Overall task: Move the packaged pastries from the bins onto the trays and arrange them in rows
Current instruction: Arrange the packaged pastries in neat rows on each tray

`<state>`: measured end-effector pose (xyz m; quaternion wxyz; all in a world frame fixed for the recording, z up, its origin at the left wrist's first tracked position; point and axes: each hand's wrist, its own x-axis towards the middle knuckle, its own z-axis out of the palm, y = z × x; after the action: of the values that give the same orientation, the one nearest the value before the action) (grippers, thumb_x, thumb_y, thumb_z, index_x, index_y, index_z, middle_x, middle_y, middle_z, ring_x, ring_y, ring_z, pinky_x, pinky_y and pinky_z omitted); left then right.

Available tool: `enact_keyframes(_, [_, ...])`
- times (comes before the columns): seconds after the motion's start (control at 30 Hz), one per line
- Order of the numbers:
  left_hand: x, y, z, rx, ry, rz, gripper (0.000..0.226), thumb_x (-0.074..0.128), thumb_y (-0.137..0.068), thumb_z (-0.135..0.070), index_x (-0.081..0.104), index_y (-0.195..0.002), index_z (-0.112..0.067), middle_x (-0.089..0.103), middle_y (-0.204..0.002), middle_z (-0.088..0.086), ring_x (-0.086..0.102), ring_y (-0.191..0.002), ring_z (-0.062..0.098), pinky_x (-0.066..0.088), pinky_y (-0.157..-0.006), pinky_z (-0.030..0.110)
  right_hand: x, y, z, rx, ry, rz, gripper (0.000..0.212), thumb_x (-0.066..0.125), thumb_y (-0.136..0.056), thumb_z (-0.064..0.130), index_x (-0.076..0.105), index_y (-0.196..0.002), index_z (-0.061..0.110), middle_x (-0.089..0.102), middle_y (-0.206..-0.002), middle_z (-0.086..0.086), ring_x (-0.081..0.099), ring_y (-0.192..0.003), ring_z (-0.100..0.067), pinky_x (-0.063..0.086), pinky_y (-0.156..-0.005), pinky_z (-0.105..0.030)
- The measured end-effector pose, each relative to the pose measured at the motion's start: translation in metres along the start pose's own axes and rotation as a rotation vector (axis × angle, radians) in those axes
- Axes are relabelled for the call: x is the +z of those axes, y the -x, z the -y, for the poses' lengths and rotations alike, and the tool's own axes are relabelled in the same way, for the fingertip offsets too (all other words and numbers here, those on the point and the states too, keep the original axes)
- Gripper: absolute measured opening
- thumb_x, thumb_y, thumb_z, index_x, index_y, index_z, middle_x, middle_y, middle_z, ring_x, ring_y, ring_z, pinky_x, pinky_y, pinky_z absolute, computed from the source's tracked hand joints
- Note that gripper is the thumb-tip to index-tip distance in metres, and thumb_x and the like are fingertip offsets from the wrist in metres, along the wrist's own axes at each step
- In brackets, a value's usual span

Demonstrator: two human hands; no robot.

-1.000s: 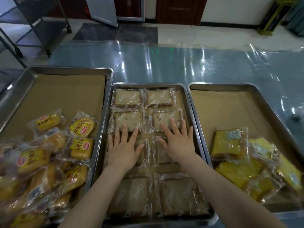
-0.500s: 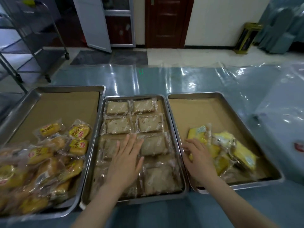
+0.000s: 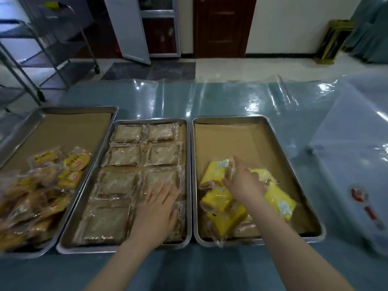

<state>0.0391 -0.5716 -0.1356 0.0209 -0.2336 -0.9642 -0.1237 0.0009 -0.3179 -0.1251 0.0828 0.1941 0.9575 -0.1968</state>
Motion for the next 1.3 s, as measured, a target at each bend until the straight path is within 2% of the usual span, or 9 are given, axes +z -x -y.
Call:
enact_keyframes(0.17, [0.020,-0.021,-0.032,-0.078,0.042,0.005,0.052,0.042,-0.095,-0.023,0.028,-0.145,-0.029,0.012,-0.155,-0.006,-0.010,-0.137,0.004,-0.011,-0.111,0.027,0.004,-0.034,-0.022,-0.216,0.000,0.092,0.042,0.041,-0.093,0.034,0.043,-0.134,0.038,0.047,-0.135,-0.006,0.037,-0.125,-0.032,0.030,-0.097,-0.049])
enact_keyframes(0.33, [0.050,-0.053,-0.062,-0.196,0.136,0.092,0.055,0.036,-0.098,-0.034,0.014,-0.148,-0.031,0.007,-0.157,-0.008,-0.006,-0.139,0.002,-0.007,-0.113,0.026,0.003,-0.070,-0.045,-0.437,0.080,0.012,0.048,0.053,-0.087,0.013,0.055,-0.126,0.042,0.058,-0.125,0.004,0.046,-0.116,-0.025,0.036,-0.090,-0.039])
enact_keyframes(0.5, [0.064,-0.079,-0.066,-0.302,0.212,0.100,0.058,0.028,-0.098,-0.041,0.002,-0.149,-0.029,0.003,-0.157,-0.008,-0.006,-0.136,-0.003,-0.005,-0.112,0.024,0.001,-0.095,-0.043,-0.528,-0.212,-0.156,0.019,0.056,-0.090,0.028,0.069,-0.103,0.033,0.052,-0.108,0.006,0.047,-0.109,-0.022,0.037,-0.088,-0.042])
enact_keyframes(0.6, [0.071,-0.097,-0.059,-0.372,0.221,0.068,0.064,0.028,-0.097,-0.047,-0.003,-0.149,-0.027,-0.004,-0.157,-0.007,-0.008,-0.141,0.003,-0.004,-0.114,0.027,-0.006,-0.117,-0.036,-0.509,-0.349,-0.241,0.017,0.050,-0.094,0.025,0.066,-0.099,0.025,0.054,-0.120,0.001,0.045,-0.117,-0.023,0.034,-0.098,-0.051])
enact_keyframes(0.77, [0.086,-0.108,-0.058,-0.440,0.146,0.072,0.069,0.023,-0.094,-0.056,-0.007,-0.149,-0.028,-0.020,-0.154,-0.008,-0.023,-0.138,0.004,-0.011,-0.110,0.023,-0.019,-0.160,-0.014,-0.512,-0.311,-0.388,0.022,0.048,-0.097,0.029,0.069,-0.107,0.028,0.066,-0.113,0.004,0.050,-0.113,-0.022,0.021,-0.100,-0.039])
enact_keyframes(0.83, [0.091,-0.106,-0.057,-0.444,0.137,0.051,0.069,0.020,-0.092,-0.058,-0.006,-0.149,-0.029,-0.022,-0.153,-0.010,-0.025,-0.137,0.002,-0.011,-0.110,0.023,-0.013,-0.174,-0.003,-0.477,-0.239,-0.341,0.034,0.044,-0.098,0.036,0.056,-0.129,0.030,0.050,-0.139,-0.002,0.030,-0.136,-0.026,0.011,-0.112,-0.052])
enact_keyframes(0.93, [0.093,-0.104,-0.053,-0.436,0.154,0.039,0.067,0.021,-0.092,-0.057,-0.002,-0.149,-0.031,-0.022,-0.153,-0.015,-0.027,-0.135,-0.002,-0.007,-0.111,0.025,0.008,-0.184,-0.002,-0.392,0.006,-0.214,0.054,0.042,-0.095,0.046,0.028,-0.146,0.036,0.011,-0.160,-0.004,-0.008,-0.145,-0.032,-0.011,-0.108,-0.062])
enact_keyframes(1.07, [0.093,-0.102,-0.053,-0.431,0.187,0.045,0.060,0.025,-0.092,-0.055,0.013,-0.148,-0.034,-0.020,-0.153,-0.017,-0.025,-0.135,-0.003,0.001,-0.112,0.028,0.038,-0.184,-0.017,-0.353,0.228,0.079,0.067,0.036,-0.094,0.055,0.009,-0.150,0.031,-0.007,-0.159,-0.016,-0.015,-0.140,-0.047,0.001,-0.111,-0.065])
enact_keyframes(1.3, [0.094,-0.102,-0.054,-0.422,0.162,0.046,0.056,0.028,-0.093,-0.051,0.026,-0.146,-0.032,-0.018,-0.154,-0.013,-0.021,-0.138,0.002,0.005,-0.113,0.030,0.045,-0.209,0.009,-0.459,0.263,0.142,0.069,0.030,-0.094,0.060,-0.002,-0.150,0.035,-0.016,-0.158,-0.011,-0.019,-0.140,-0.045,-0.004,-0.112,-0.062])
